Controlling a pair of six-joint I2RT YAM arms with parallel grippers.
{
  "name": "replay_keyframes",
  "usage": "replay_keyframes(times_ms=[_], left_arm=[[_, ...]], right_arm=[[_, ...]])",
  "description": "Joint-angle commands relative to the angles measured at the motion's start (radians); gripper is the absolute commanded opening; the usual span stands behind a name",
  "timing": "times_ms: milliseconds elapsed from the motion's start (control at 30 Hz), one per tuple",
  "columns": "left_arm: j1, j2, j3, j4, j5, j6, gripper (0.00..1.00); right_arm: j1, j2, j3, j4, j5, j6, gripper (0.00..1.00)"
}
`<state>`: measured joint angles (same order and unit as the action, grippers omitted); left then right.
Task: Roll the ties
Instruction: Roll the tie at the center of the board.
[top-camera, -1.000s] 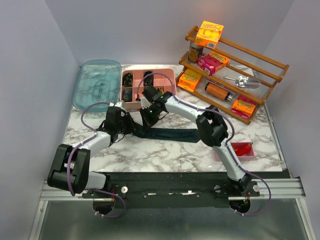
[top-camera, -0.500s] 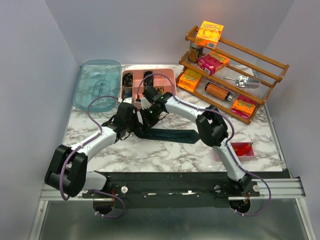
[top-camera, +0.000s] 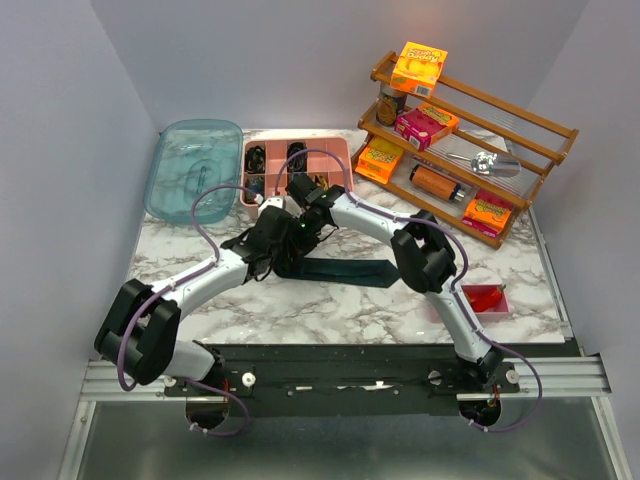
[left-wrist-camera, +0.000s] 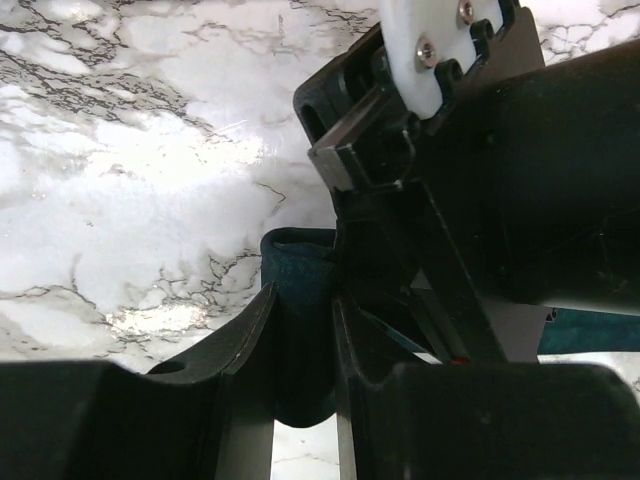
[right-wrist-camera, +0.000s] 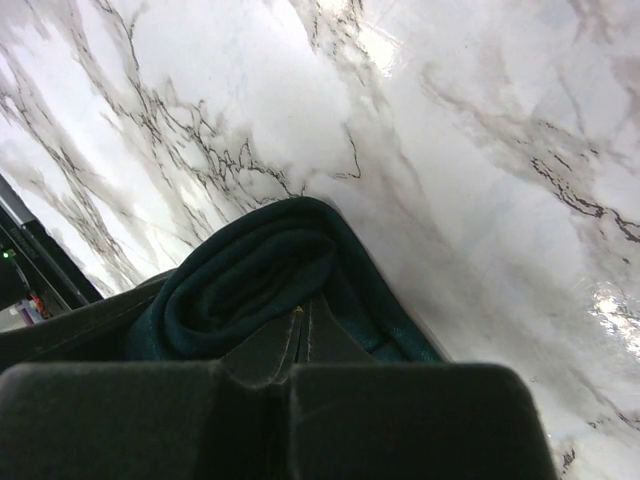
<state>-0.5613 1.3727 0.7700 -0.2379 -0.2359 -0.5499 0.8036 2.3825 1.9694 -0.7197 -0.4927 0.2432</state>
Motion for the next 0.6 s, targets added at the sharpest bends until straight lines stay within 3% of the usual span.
replay_keyframes(times_ms=[0,567], left_arm=[[-0.029,0.016,0.043,-0.038,-0.098,0.01,0.17],[-0.112,0.126,0.141,-0.193,-0.312,0.054,0.17]], right_arm=[[0.009,-0.032,0.002,-0.007,0.008,0.007,0.01],[-0.079,-0.215,-0.148,-0.007,0.092,-0.005,0.01]])
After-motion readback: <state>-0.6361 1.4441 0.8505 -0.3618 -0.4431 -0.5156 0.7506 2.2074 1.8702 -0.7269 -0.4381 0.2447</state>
